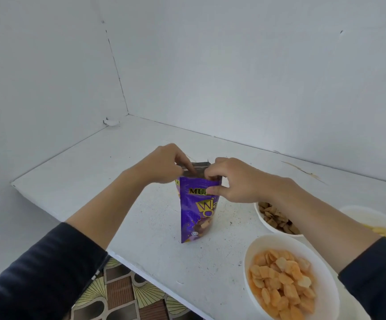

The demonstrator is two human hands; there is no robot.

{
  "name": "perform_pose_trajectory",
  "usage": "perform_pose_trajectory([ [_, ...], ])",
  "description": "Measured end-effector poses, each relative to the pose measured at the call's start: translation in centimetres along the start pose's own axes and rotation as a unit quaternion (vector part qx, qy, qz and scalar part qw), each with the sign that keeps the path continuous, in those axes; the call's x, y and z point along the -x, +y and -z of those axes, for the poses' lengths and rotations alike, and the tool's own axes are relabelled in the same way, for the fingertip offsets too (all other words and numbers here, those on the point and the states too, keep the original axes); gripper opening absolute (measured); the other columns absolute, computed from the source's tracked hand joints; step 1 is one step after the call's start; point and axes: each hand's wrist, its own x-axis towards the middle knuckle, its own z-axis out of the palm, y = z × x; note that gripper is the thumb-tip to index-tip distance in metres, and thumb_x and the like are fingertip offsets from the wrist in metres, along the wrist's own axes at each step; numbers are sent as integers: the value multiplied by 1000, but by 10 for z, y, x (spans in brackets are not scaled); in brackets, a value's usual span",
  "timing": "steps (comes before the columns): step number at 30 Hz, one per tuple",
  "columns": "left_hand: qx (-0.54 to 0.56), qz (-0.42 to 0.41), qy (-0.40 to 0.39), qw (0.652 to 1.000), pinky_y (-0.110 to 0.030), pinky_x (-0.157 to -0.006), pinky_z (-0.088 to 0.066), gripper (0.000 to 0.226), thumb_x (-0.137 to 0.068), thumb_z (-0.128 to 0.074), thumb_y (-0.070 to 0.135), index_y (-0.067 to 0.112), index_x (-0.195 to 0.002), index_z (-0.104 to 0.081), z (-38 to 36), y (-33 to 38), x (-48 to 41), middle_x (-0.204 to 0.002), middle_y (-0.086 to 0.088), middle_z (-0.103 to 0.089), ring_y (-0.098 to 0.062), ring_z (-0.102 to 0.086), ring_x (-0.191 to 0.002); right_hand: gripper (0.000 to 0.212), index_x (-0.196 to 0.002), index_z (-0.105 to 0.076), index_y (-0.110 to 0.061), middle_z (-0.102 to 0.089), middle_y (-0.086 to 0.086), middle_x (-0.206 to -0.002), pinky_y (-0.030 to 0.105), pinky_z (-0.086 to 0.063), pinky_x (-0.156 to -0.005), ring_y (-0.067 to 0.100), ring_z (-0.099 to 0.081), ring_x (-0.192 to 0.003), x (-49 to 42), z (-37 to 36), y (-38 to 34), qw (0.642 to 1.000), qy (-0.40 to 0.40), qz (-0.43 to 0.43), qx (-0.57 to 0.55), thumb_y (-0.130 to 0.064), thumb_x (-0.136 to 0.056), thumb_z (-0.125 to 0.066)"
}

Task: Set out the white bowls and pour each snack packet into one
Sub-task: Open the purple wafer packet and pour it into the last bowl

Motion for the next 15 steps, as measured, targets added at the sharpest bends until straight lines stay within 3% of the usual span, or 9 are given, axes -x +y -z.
perform_pose_trajectory([
  [4, 71, -21, -34, 997, -11, -46, -40, 49, -84, -53, -4, 33, -103, -79, -13, 7, 0, -98, 2, -75, 5, -57, -53, 14, -96, -65, -25, -62, -9, -92, 37, -44, -80, 13, -42, -91, -3, -5, -2, 999, 1, -2, 41, -39, -93, -63],
  [6, 90, -14, -12, 996, -12, -45, -40, 50, -81, -54, -4, 36, -101, -78, -14, 5, 0, -104, -1, -76, 3, -57, -55, 14, -92, -67, -22, -62, -10, -92, 43, -44, -83, 15, -39, -92, -1, -8, -1, 999, 6, 1, 51, -35, -93, -63],
  [11, 59, 7, 68, 996, -13, -42, -38, 41, -82, -57, 1, 33, -84, -82, -11, -7, -9, -93, 3, -77, 2, -51, -41, 15, -79, -61, -27, -59, -13, -84, 38, -39, -88, 14, -39, -96, 2, 2, 0, 1000, -26, -13, 12, -25, -92, -69],
  [15, 103, -18, 66, 992, -27, -58, -51, 39, -87, -52, 2, 32, -88, -78, -17, -9, -4, -81, 2, -75, -2, -57, -47, 9, -85, -65, -30, -64, -14, -90, 35, -32, -92, 12, -42, -104, 0, 5, 0, 999, 1, -26, 41, -33, -94, -66],
])
